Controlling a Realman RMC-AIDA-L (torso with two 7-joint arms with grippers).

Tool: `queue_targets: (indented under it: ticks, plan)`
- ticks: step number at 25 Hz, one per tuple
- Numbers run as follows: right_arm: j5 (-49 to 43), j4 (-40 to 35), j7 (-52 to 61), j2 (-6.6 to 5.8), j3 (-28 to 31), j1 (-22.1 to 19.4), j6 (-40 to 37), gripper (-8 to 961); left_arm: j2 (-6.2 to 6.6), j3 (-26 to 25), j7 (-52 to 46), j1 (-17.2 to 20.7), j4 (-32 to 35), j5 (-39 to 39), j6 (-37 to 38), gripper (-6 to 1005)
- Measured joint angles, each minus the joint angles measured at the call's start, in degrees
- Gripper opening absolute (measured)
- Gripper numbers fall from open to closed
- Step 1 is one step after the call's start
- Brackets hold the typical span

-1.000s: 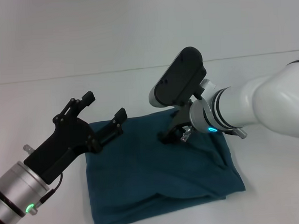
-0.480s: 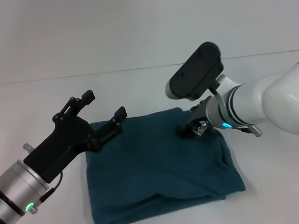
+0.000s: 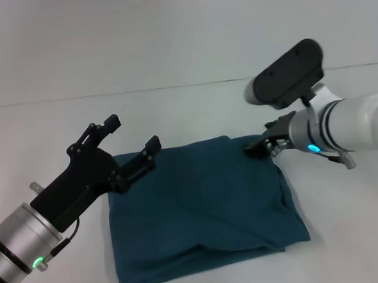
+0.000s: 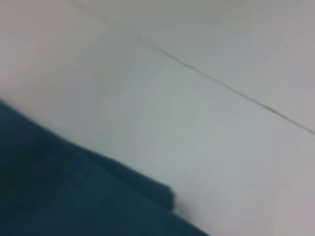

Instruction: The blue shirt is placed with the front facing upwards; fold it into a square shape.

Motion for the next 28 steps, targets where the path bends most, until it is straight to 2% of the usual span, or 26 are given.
queue_targets:
  ticks: [8,12,14,16,19,21,24,28]
  plan:
    - [-1.19,-0.77,-0.39,-0.17,4.95,-2.07,1.78,653,0.0,0.0,0.12,0.16,-0.11,0.39,0.22,917]
    - [6.64,-6.31,-4.0,-0.22,7.0,-6.38,4.38,651,0.04,-1.08,0.21,0.45,0.1,0.42,0.88,917]
    - [15.07,-9.04,-9.01,-0.17,7.87,-9.33,6.9,650,0.18,-2.37,0.21,0.59,0.13,0.44,1.54,917]
    - [26.08,-9.79,-17.1,-0.11,8.16,-12.09,10.5,579,0.32,-3.56,0.1,0.74,0.13,0.68,2.01,917]
    - [45.44,-7.17,-34.64,-0.02,8.12,-14.72,14.5,472,0.4,-5.37,-0.12,1.11,0.25,2.24,2.32,917]
    - [59.57,-3.76,-48.73,0.01,8.28,-15.5,14.34,413,0.39,-5.67,-0.13,1.18,0.31,2.59,2.34,917]
    - [78.59,3.67,-69.96,-0.09,9.69,-15.69,8.99,344,0.29,-5.94,-0.16,1.35,0.23,2.77,2.36,917]
    - [93.56,14.84,-92.39,-0.18,13.41,-15.43,-3.98,251,0.27,-5.91,-0.18,1.37,0.04,2.8,2.35,917]
